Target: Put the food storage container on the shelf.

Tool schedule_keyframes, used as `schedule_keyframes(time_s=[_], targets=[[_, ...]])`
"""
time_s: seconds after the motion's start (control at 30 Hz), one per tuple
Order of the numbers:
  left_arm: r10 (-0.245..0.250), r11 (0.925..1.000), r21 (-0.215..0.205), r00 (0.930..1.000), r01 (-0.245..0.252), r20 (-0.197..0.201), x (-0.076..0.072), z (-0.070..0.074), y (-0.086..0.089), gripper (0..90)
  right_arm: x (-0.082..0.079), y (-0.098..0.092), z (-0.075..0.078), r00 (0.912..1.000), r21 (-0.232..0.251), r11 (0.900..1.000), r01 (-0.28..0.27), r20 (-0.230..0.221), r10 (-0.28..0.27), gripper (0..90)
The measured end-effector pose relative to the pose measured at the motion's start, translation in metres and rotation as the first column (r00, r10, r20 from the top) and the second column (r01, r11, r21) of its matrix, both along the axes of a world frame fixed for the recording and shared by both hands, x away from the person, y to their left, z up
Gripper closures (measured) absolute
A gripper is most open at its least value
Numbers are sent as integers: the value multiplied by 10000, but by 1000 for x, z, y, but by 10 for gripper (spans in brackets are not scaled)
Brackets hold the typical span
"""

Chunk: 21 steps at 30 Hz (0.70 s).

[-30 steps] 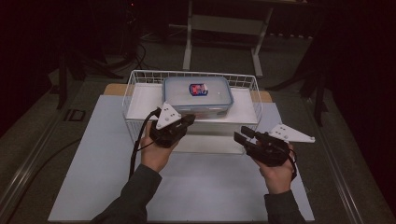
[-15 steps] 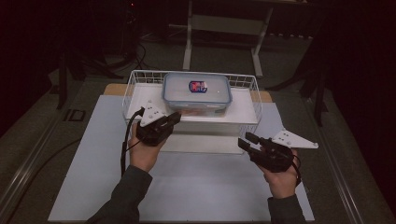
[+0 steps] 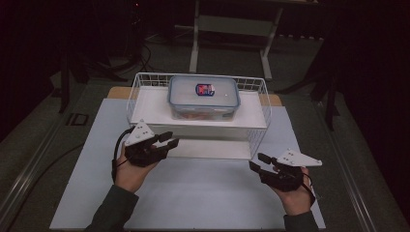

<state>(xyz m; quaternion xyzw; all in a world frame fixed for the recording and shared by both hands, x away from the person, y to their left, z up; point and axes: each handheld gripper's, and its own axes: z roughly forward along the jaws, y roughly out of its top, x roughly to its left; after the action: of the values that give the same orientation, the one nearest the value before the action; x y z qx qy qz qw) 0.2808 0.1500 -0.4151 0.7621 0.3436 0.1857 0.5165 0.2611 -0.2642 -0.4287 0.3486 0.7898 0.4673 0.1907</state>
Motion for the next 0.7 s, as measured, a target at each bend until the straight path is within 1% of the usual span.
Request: schedule_keyframes(time_s=[0.03, 0.13, 0.17, 0.2, 0.23, 0.27, 0.33, 0.37, 0.4, 0.43, 0.47, 0.5, 0.57, 0.6, 0.63, 0.67, 0.7], targets=[[19, 10000, 53, 10000, -19, -72, -2, -3, 4, 590, 0, -1, -2, 10000, -53, 10000, -46, -34, 46, 516], [163, 9999, -36, 9994, -164, -314, -7, -14, 18, 556, 1, -3, -9, 9999, -450, 9990, -71, -110, 66, 499], [217, 9998, 55, 9991, -215, -373, -9, -18, 21, 542, 1, -3, -11, 9999, -579, 9983, -91, -114, 85, 490], [217, 9998, 55, 9991, -215, -373, -9, -18, 21, 529, 1, -3, -11, 9999, -579, 9983, -91, -114, 85, 490], [334, 9992, 231, 9980, -322, -538, -12, -26, 28, 529, 2, -3, -13, 9999, -669, 9977, -139, -99, 132, 484], [380, 9989, 284, 9972, -362, -640, -14, -31, 33, 525, 2, -3, -15, 9999, -910, 9957, -168, -53, 163, 467], [584, 9976, 419, 9952, -552, -789, -17, -40, 43, 512, 3, -4, -18, 9997, -1087, 9938, -216, -113, 205, 452], [625, 9973, 431, 9946, -591, -833, -18, -43, 47, 508, 3, -5, -20, 9996, -1106, 9935, -255, -179, 237, 439], [625, 9973, 431, 9946, -591, -833, -18, -43, 47, 499, 3, -5, -20, 9996, -1106, 9935, -255, -179, 237, 439], [822, 9954, 565, 9927, -773, -885, -21, -50, 56, 499, 4, -6, -21, 9993, -1073, 9938, -284, -269, 257, 428], [890, 9944, 647, 9919, -833, -908, -22, -53, 59, 487, 5, -10, -24, 9987, -1101, 9933, -351, -417, 307, 391], [980, 9928, 776, 9909, -910, -920, -23, -56, 62, 480, 6, -11, -25, 9981, -1142, 9925, -439, -481, 386, 378], [1173, 9890, 1004, 9893, -1085, -868, -23, -63, 67, 477, 7, -15, -29, 9978, -1211, 9917, -439, -552, 375, 352], [1280, 9874, 1056, 9870, -1177, -968, -23, -66, 69, 477, 8, -17, -31, 9974, -1256, 9911, -435, -632, 358, 345], [1380, 9867, 1004, 9848, -1275, -1059, -22, -69, 71, 477, 9, -19, -32, 9970, -1286, 9908, -428, -698, 340, 340], [1394, 9869, 970, 9839, -1288, -1122, -21, -71, 73, 476, 9, -22, -34, 9971, -1306, 9908, -360, -712, 268, 316], [1477, 9855, 1007, 9826, -1366, -1126, -21, -73, 73, 475, 9, -24, -35, 9974, -1341, 9905, -287, -698, 194, 303]])
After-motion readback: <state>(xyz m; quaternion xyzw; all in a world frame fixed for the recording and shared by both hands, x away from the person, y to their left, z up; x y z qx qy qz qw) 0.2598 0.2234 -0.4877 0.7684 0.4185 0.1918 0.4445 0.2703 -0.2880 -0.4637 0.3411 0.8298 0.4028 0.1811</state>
